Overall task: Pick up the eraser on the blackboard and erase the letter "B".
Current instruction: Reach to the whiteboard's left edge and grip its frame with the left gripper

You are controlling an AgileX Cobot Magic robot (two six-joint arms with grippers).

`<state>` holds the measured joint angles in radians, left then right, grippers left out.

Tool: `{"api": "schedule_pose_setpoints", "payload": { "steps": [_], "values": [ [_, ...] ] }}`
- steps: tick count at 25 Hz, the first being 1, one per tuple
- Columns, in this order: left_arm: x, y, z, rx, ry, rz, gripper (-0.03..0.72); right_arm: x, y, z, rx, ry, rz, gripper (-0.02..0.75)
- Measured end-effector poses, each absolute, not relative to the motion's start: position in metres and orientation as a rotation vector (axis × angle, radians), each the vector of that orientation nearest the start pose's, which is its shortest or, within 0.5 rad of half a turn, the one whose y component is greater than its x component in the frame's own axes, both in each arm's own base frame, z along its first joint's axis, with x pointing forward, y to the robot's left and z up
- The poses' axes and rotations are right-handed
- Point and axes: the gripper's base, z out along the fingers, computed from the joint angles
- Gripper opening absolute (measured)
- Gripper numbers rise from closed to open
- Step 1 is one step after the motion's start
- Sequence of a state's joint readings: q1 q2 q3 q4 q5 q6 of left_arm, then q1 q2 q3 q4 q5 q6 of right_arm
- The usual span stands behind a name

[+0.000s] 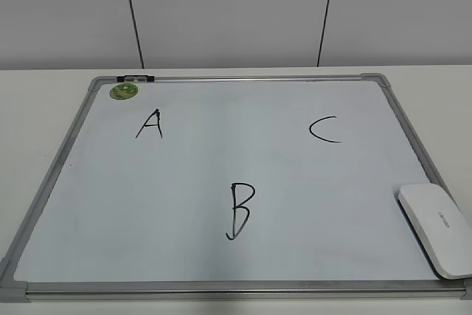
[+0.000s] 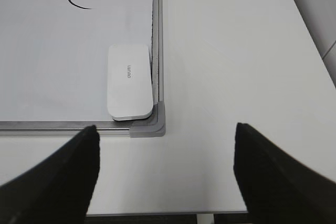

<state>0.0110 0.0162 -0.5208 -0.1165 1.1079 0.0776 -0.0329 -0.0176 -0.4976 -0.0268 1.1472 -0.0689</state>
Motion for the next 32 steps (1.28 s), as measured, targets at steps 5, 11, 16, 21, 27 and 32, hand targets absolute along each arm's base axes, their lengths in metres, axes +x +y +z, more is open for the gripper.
{"api": "schedule_pose_setpoints", "payload": {
  "steps": [5,11,16,21,27,32],
  "values": [
    [-0.007,-0.010,0.280,0.078,2.081,-0.086,0.603,-0.011,-0.002,0.270,-0.035,2.116,-0.093,0.590],
    [-0.007,-0.010,0.280,0.078,2.081,-0.086,0.599,-0.011,-0.002,0.270,-0.035,2.116,-0.093,0.590],
    [-0.007,-0.010,0.280,0.078,2.081,-0.086,0.593,-0.011,-0.002,0.270,-0.035,2.116,-0.093,0.590],
    [-0.007,-0.010,0.280,0.078,2.081,-0.086,0.592,-0.011,-0.002,0.270,-0.035,2.116,-0.093,0.590],
    [0.006,-0.010,0.283,0.073,2.132,-0.103,0.591,-0.011,-0.002,0.270,-0.035,2.116,-0.093,0.590],
    [0.038,-0.011,0.302,0.048,2.112,-0.140,0.591,-0.011,-0.002,0.270,-0.035,2.116,-0.093,0.590]
  ]
}}
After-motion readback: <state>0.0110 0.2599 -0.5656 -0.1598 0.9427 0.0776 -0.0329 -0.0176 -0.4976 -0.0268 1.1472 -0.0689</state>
